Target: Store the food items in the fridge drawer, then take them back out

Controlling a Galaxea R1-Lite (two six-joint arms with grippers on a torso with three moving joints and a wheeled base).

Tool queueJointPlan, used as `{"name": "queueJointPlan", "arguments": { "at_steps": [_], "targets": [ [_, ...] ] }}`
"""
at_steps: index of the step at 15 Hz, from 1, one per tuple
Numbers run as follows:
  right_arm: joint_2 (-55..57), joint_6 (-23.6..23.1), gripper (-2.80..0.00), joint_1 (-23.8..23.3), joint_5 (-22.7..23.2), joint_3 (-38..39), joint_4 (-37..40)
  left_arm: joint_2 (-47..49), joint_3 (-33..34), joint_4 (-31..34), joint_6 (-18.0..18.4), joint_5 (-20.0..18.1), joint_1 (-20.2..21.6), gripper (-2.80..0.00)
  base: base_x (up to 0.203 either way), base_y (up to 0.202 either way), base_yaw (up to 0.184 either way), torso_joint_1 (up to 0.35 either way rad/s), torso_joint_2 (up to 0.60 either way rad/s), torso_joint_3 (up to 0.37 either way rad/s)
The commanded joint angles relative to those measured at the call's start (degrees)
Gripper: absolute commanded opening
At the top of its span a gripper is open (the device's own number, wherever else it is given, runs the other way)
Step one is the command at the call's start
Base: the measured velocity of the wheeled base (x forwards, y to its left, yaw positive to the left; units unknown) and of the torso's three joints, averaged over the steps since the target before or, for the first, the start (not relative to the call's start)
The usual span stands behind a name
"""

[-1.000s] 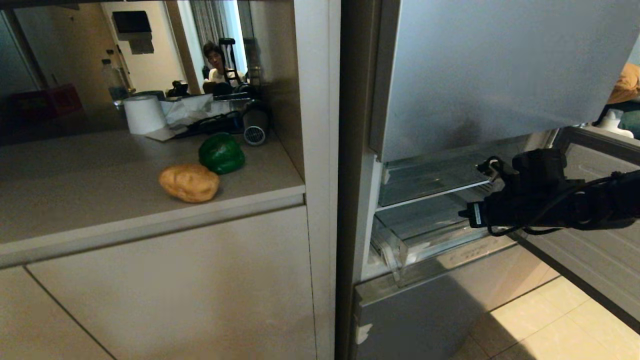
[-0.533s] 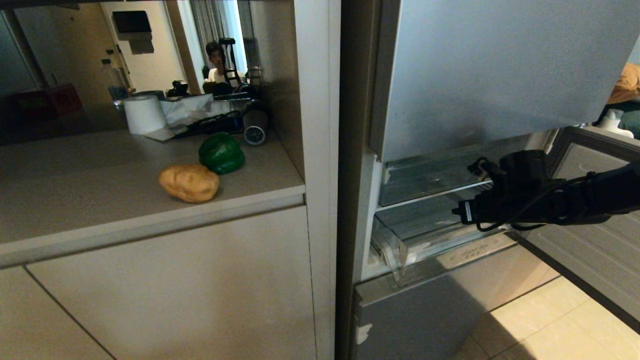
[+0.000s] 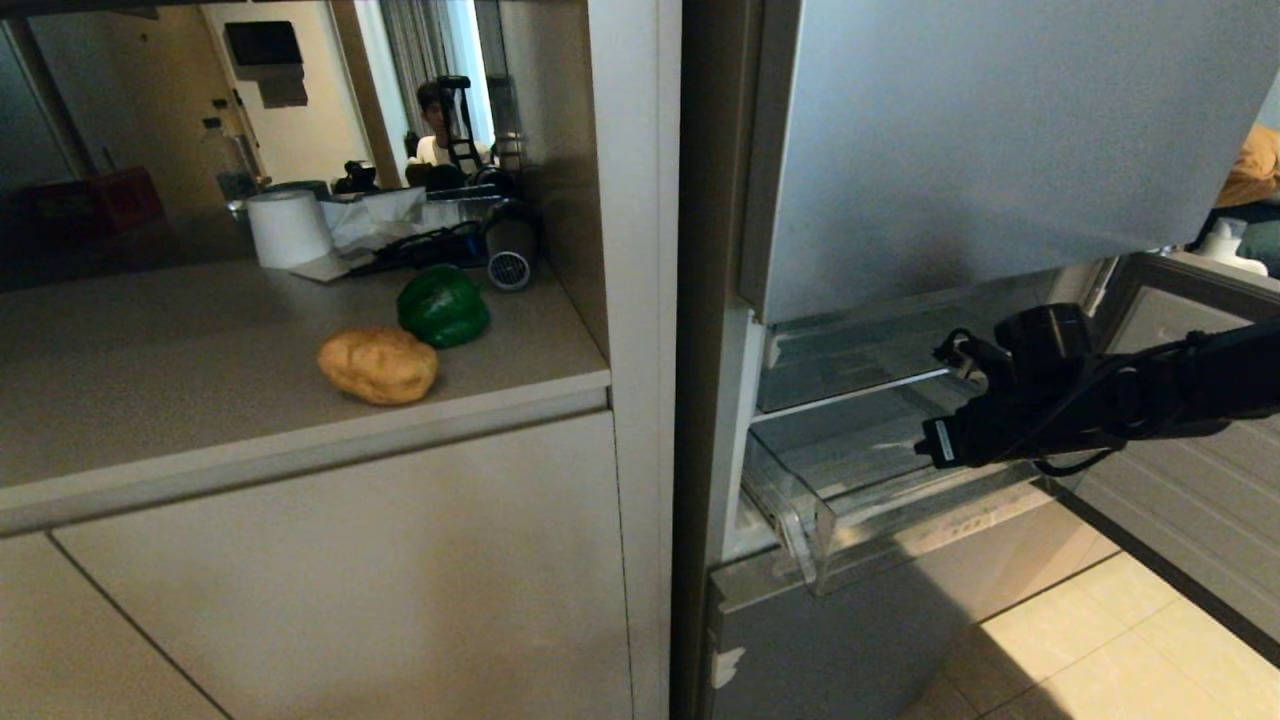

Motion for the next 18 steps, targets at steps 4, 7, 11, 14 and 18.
{"name": "queueJointPlan", "arguments": {
  "at_steps": [4, 7, 11, 14, 18],
  "targets": [
    [-3.94, -0.35, -2.80, -0.06, -1.88, 0.79, 4.94, -0.01, 0.00, 0.07, -0.01, 0.01, 0.00, -2.80, 0.000, 0.000, 0.000, 0.000, 0.00, 0.000],
    [-6.04, -1.02, -2.80, -0.06, -2.76, 2.81, 7.80, -0.01, 0.00, -0.02, -0.01, 0.01, 0.00, -2.80, 0.000, 0.000, 0.000, 0.000, 0.00, 0.000],
    [-7.55, -1.84, -2.80, -0.15, -3.64, 5.66, 7.89, -0.01, 0.00, 0.07, -0.01, 0.01, 0.00, -2.80, 0.000, 0.000, 0.000, 0.000, 0.00, 0.000],
    [-9.56, -2.63, -2.80, -0.36, -4.30, 8.74, 7.89, -0.01, 0.00, -0.02, -0.01, 0.01, 0.00, -2.80, 0.000, 0.000, 0.000, 0.000, 0.00, 0.000],
    [-14.03, -3.36, -2.80, -0.58, -4.52, 13.67, 8.45, -0.01, 0.00, 0.02, -0.01, 0.01, 0.00, -2.80, 0.000, 0.000, 0.000, 0.000, 0.00, 0.000]
  ]
}}
